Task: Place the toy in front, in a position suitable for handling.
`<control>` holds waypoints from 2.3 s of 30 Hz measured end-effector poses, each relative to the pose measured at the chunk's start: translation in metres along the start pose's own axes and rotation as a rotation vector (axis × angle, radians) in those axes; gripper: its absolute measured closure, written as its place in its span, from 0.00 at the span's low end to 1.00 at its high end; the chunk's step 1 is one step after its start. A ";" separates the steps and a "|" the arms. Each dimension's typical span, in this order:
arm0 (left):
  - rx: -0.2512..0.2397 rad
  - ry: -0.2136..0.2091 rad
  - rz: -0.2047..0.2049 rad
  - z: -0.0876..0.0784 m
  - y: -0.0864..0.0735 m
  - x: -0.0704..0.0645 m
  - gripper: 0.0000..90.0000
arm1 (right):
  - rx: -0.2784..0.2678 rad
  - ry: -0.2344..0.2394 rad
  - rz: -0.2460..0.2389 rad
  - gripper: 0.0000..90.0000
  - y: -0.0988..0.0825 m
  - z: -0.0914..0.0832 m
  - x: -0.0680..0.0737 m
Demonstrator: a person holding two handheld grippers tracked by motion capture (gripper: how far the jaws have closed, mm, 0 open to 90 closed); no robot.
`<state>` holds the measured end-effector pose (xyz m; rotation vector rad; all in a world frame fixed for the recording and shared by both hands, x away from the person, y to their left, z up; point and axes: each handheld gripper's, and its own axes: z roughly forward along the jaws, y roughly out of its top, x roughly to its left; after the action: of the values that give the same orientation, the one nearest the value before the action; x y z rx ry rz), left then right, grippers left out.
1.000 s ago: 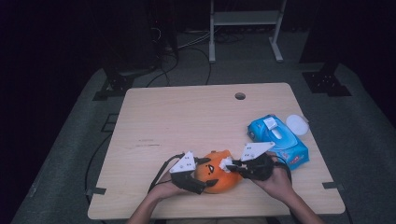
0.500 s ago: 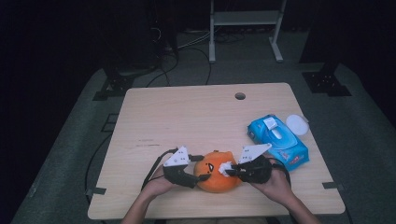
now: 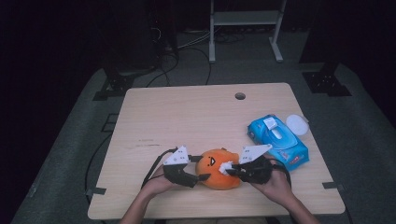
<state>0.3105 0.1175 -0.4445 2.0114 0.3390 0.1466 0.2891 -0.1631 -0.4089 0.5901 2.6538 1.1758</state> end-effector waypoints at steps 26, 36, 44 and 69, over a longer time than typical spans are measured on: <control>-0.047 0.055 -0.084 0.002 -0.001 0.010 0.50 | 0.029 -0.046 0.047 0.90 -0.025 -0.018 -0.011; -0.057 0.090 -0.105 0.006 0.000 0.007 0.46 | 0.028 -0.012 -0.037 0.90 -0.012 -0.010 0.009; -0.031 0.058 -0.038 0.010 0.002 0.002 0.31 | 0.032 -0.057 0.000 0.90 -0.020 -0.016 -0.001; -0.039 0.081 -0.089 0.005 0.001 0.009 0.17 | 0.052 0.013 0.002 0.90 -0.016 -0.010 -0.002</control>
<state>0.3206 0.1156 -0.4464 1.9516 0.4728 0.1773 0.2831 -0.1804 -0.4139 0.5964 2.7025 1.1181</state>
